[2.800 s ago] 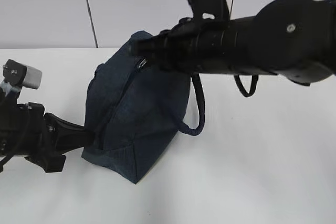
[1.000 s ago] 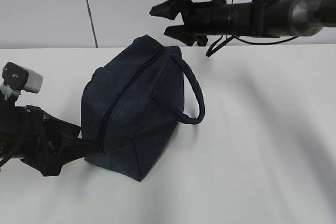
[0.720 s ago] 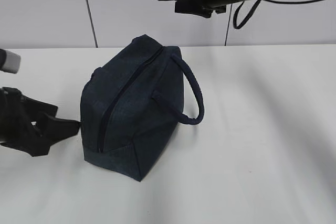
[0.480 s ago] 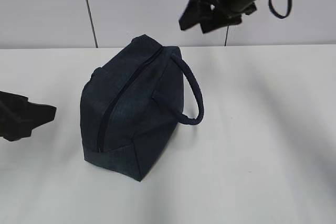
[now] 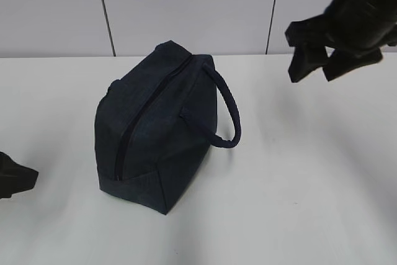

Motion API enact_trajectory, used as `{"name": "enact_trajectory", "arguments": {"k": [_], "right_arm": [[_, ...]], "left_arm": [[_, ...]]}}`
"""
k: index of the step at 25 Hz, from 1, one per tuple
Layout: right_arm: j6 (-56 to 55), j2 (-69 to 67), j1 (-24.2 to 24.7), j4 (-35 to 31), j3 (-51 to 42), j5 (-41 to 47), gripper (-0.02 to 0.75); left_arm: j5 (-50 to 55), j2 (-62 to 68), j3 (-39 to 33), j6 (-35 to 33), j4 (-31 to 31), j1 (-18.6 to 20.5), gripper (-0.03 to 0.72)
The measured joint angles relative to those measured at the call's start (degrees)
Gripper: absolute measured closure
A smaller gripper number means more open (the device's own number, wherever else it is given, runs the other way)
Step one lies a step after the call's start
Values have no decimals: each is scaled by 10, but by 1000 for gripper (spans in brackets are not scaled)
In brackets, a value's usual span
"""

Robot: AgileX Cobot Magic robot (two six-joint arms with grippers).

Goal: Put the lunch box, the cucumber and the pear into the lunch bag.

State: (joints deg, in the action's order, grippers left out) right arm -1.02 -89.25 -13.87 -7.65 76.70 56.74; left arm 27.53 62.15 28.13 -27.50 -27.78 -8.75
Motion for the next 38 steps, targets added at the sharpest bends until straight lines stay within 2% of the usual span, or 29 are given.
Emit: {"name": "enact_trajectory", "arguments": {"k": [6,10,18,21,26,33,38], "right_arm": [[-9,196,0,46,-198,-41,255],[-10,321,-1,71,-273,-44,255],[-19,546,-2,137,-349,12,256],[-19,607,-2,146,-375,36,256],[-11,708,-2,145,-427,60,257],[18,836,-2,124,-484,85,258],[22,900,-2,123,-484,85,258]], "left_arm": [[36,-114,6,41,26,0,393],[101,-211,6,82,33,0,398],[248,-374,17,160,88,0,426],[302,-419,49,169,102,0,426],[375,-464,73,200,163,0,428],[404,-545,72,211,229,0,435],[400,-609,40,211,234,0,437]]}}
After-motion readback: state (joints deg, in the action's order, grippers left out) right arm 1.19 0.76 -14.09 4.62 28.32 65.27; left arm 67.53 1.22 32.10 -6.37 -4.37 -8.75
